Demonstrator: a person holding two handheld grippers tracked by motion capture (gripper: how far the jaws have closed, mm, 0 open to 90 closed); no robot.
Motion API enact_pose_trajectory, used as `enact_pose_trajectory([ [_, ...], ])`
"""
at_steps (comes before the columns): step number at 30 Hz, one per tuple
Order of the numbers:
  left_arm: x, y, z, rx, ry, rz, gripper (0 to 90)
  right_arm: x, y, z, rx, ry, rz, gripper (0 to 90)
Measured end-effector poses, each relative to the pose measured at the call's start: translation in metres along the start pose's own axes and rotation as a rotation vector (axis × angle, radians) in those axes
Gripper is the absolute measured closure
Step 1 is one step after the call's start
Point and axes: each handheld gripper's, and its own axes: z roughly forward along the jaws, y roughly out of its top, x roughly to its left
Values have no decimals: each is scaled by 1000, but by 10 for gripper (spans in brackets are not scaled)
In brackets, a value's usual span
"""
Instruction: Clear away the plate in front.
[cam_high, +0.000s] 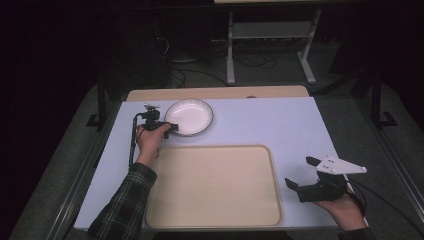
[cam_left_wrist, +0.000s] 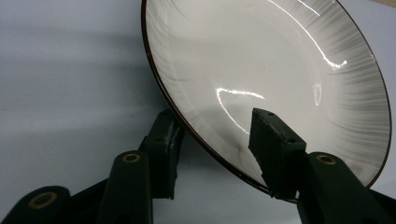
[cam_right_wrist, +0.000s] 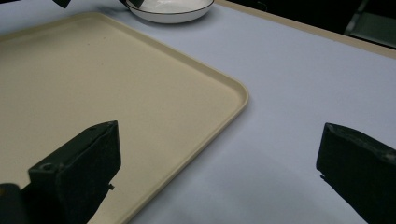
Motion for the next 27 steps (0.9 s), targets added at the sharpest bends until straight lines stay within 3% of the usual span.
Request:
enact_pose_trajectory([
  [3,1,0,-1,3,7,2,568,0,0,0,1,0,-2,0],
  [9,2,0,-1,4,7,-54,582,0,-1,-1,1,-3,1,0],
  [17,5,-1,-1,-8,-18,-77,621,0,0,-1,1,-2,-2,0],
  [27,5,-1,0,-9,-16,-124,651,0,0,0,2,-2,0,0],
])
